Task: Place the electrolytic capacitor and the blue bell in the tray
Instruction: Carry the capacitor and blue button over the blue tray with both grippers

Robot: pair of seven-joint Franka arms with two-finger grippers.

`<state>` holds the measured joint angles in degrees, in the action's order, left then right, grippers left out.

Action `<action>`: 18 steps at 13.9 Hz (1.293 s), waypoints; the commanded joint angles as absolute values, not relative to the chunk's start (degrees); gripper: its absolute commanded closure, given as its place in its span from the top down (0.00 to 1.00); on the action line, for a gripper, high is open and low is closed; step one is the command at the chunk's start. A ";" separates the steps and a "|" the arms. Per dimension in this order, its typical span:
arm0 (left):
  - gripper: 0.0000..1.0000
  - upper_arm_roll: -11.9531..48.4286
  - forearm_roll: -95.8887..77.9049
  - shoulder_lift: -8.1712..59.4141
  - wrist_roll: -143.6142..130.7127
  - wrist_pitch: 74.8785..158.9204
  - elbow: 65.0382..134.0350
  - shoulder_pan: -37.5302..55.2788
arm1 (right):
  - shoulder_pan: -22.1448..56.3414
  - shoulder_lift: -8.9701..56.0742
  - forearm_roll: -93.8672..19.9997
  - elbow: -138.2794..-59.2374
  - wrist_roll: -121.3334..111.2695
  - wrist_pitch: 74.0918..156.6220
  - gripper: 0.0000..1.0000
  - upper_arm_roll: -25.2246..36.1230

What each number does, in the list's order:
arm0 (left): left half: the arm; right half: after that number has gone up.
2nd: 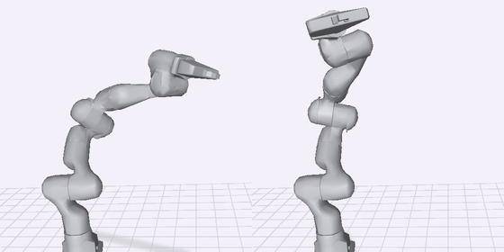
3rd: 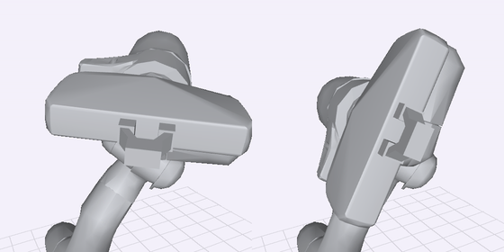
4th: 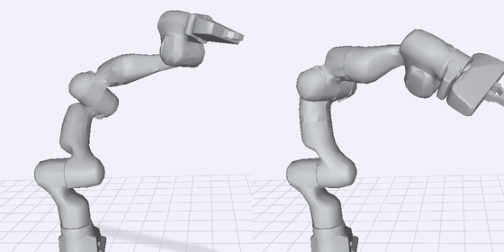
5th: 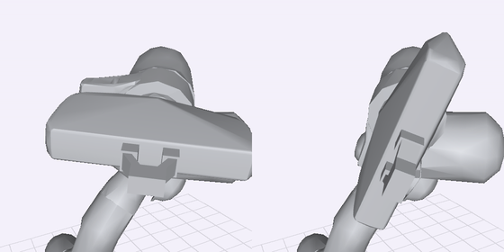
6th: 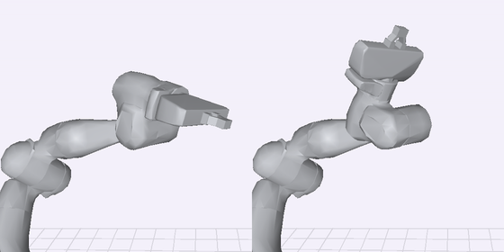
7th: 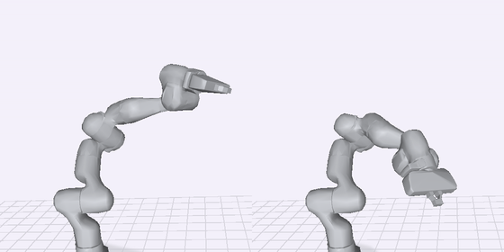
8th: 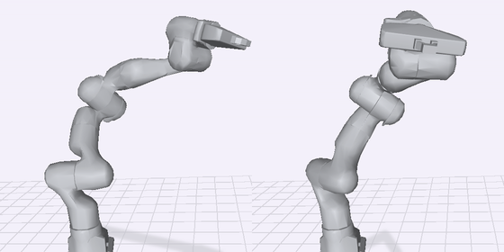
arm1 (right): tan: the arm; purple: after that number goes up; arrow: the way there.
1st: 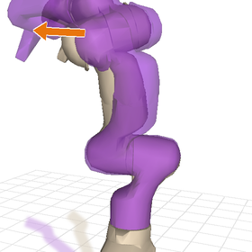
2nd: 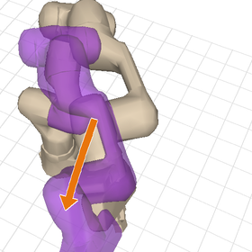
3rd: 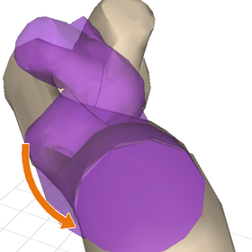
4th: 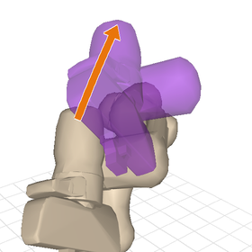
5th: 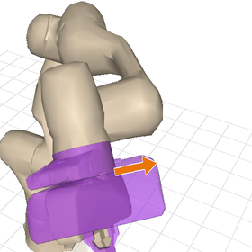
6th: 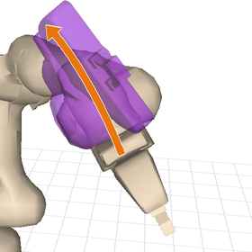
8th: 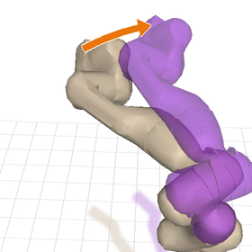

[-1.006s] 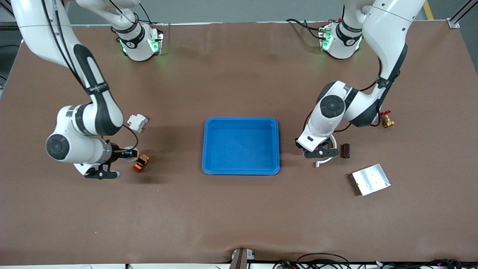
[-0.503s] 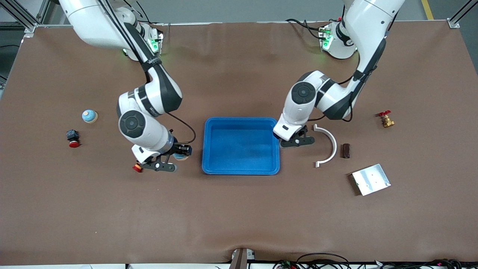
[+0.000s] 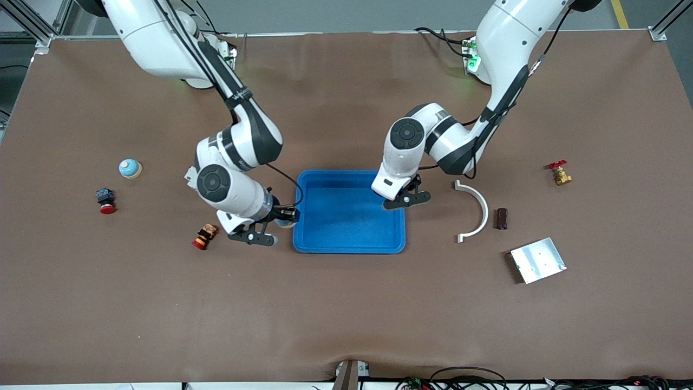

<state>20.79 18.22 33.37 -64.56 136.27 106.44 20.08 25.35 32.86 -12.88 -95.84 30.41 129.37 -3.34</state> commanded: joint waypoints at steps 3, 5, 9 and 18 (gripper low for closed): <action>0.00 20.48 21.44 36.38 -67.85 134.91 103.54 21.53 | 30.40 34.36 -14.24 -95.89 34.98 131.66 0.00 -3.08; 0.00 20.48 21.45 36.82 -67.85 134.91 103.18 22.49 | 31.46 34.98 -14.15 -95.89 35.85 131.57 0.00 -3.08; 0.00 20.39 23.20 37.96 -67.94 134.91 102.40 23.64 | 31.46 37.09 -14.24 -95.36 37.53 132.27 0.46 -3.08; 0.57 20.30 25.58 39.37 -67.33 135.09 102.13 23.91 | 28.05 33.67 -14.06 -95.27 36.56 126.94 1.00 -2.99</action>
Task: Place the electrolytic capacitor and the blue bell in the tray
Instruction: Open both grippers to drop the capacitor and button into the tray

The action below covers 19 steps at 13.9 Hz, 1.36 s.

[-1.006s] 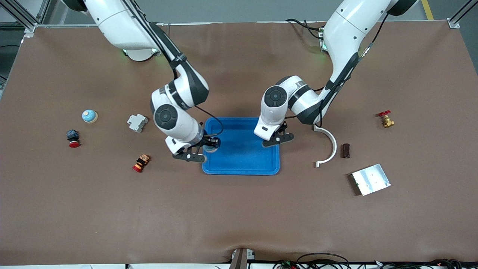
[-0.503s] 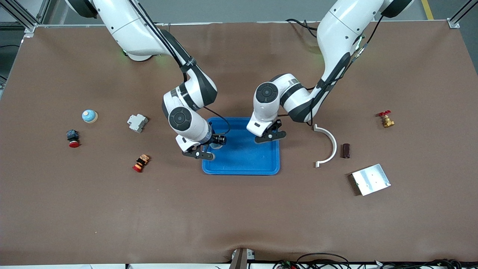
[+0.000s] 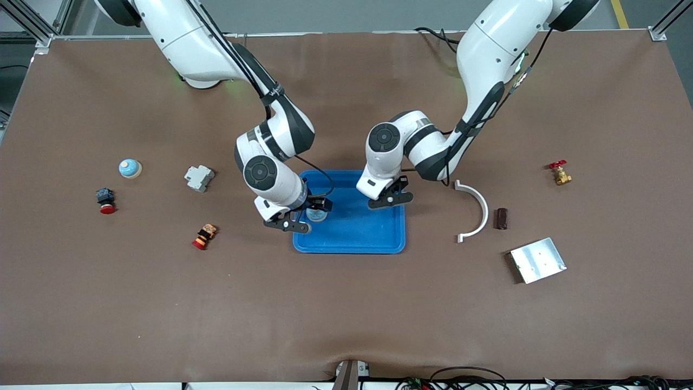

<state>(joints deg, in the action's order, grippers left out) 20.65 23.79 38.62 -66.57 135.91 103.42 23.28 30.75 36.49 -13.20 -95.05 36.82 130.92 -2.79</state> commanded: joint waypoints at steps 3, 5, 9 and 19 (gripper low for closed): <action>1.00 20.21 25.66 39.81 -67.59 135.09 101.16 23.91 | 22.96 31.47 -13.71 -95.27 36.30 122.10 1.00 -2.64; 1.00 20.21 25.66 39.20 -67.59 135.00 101.07 23.47 | 19.36 29.72 -11.53 -95.36 33.42 118.15 1.00 -1.42; 1.00 20.04 25.66 37.10 -64.70 134.82 101.07 21.80 | 9.87 24.53 -5.37 -95.45 28.30 110.49 1.00 -0.35; 1.00 20.65 25.66 32.53 -48.45 133.86 104.23 10.04 | -13.25 15.91 0.52 -110.30 -4.80 113.90 1.00 -0.26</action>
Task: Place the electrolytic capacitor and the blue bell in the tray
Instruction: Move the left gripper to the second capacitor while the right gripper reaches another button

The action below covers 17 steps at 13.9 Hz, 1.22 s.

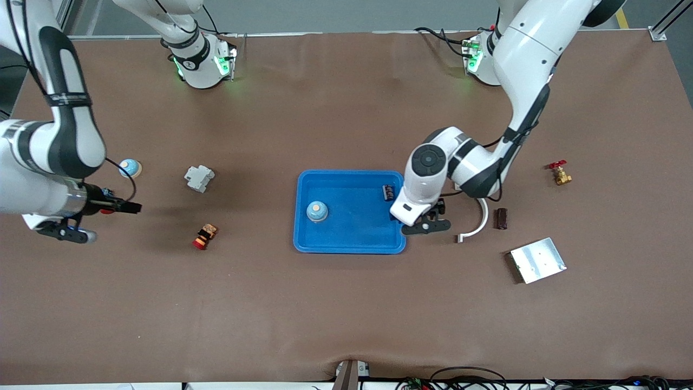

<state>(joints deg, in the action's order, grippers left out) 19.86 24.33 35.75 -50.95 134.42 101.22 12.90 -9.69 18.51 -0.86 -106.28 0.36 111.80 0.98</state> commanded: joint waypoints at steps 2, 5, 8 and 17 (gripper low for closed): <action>1.00 20.83 25.58 30.95 -45.19 134.03 106.34 7.57 | -17.56 15.47 2.55 -114.84 -11.75 120.03 1.00 -0.35; 1.00 24.07 25.58 29.45 -40.27 134.56 108.80 1.00 | -20.99 15.12 3.42 -121.36 -14.14 127.07 1.00 -0.26; 1.00 31.27 25.66 28.04 -35.17 136.66 112.49 -9.81 | -23.89 15.03 3.60 -124.98 -19.67 129.73 1.00 -0.26; 1.00 33.31 33.11 25.05 -28.04 148.70 124.45 -21.35 | -26.10 15.91 3.52 -129.64 -21.71 132.01 1.00 -0.35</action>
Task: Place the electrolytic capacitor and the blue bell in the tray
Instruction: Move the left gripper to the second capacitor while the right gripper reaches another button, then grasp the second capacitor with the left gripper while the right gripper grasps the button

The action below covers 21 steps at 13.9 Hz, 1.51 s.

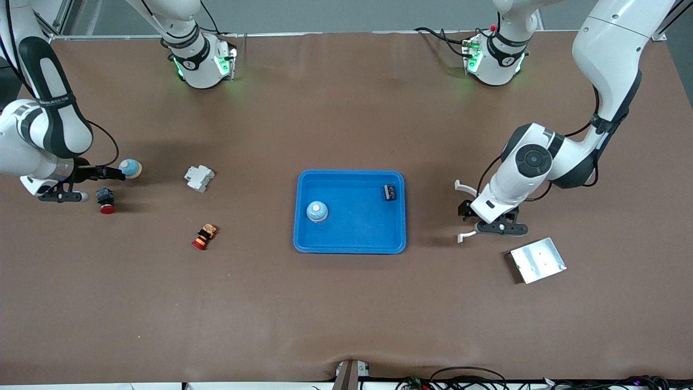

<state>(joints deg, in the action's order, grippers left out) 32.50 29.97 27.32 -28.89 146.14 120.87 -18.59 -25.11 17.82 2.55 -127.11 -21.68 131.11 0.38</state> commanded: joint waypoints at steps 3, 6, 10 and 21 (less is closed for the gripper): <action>1.00 33.31 36.21 25.14 -25.33 149.06 125.85 -24.60 | -26.11 16.96 3.52 -130.42 -21.71 131.84 1.00 -0.35; 1.00 33.31 36.30 25.05 -20.85 153.53 128.66 -28.11 | -26.98 18.27 3.52 -131.13 -21.80 133.49 1.00 -0.26; 1.00 33.31 38.66 25.57 -19.42 155.13 129.81 -29.79 | -27.16 19.16 3.52 -131.92 -21.71 134.30 1.00 -0.35; 1.00 33.13 39.99 29.26 -19.95 157.15 127.97 -30.50 | -29.26 22.23 2.64 -131.75 -21.71 133.86 0.73 -0.53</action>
